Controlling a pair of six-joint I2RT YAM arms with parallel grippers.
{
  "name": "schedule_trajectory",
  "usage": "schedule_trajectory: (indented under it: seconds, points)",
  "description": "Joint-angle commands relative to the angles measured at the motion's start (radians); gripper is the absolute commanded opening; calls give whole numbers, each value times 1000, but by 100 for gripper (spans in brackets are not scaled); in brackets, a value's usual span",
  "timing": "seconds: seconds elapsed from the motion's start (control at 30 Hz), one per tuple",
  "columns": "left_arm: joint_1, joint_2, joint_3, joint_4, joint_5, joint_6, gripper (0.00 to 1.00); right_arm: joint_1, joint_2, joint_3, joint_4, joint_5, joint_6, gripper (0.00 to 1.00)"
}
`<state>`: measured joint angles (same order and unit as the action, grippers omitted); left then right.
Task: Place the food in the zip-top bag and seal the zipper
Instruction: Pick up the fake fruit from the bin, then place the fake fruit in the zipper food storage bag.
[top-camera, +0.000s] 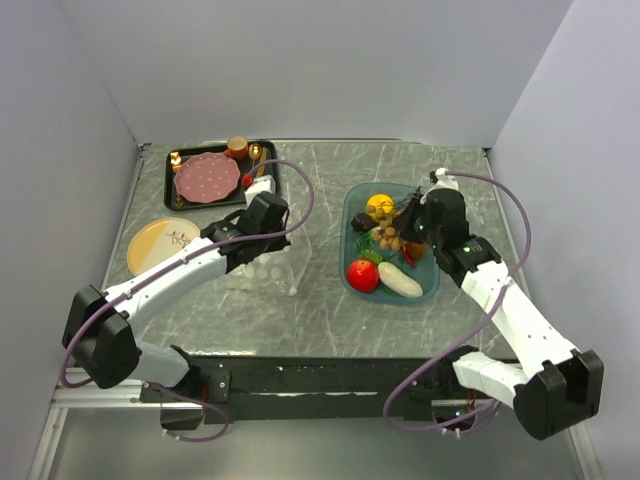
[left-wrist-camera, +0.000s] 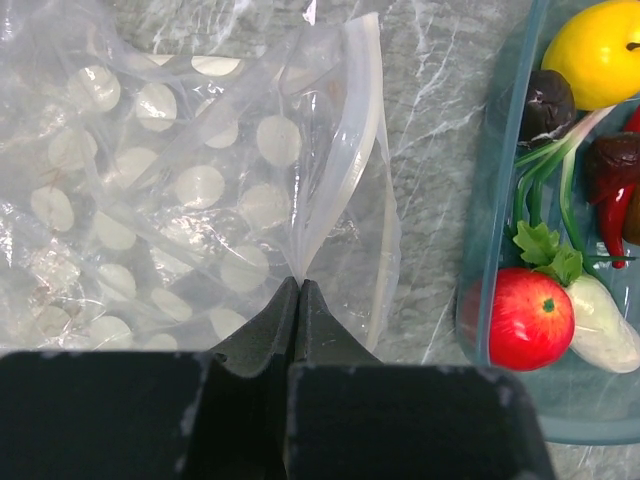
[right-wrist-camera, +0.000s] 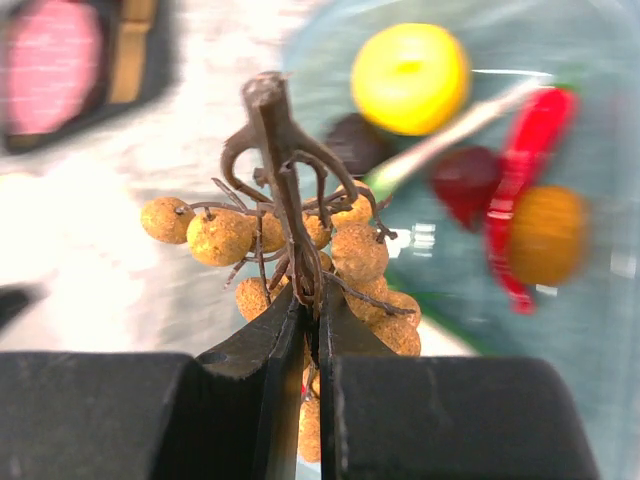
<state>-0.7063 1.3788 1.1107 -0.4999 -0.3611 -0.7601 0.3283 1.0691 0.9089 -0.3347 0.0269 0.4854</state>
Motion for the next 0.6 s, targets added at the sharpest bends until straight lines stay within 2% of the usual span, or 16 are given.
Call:
schedule_trajectory:
  seconds: [0.0, 0.07, 0.2, 0.43, 0.57]
  points:
    - [1, -14, 34, -3, -13, -8, 1, -5, -29, -1, 164, -261, 142, 3]
    - [1, -21, 22, 12, -1, -11, 1, -2, -20, -33, 230, -359, 217, 2]
    - [1, -27, 12, 38, 27, -15, 1, 28, 57, -58, 380, -432, 311, 2]
    - [-4, -32, 23, 50, 48, -10, 1, 123, 210, -34, 529, -472, 393, 1]
    - [-9, -35, 35, 46, 40, -5, 1, 158, 293, 4, 529, -472, 395, 1]
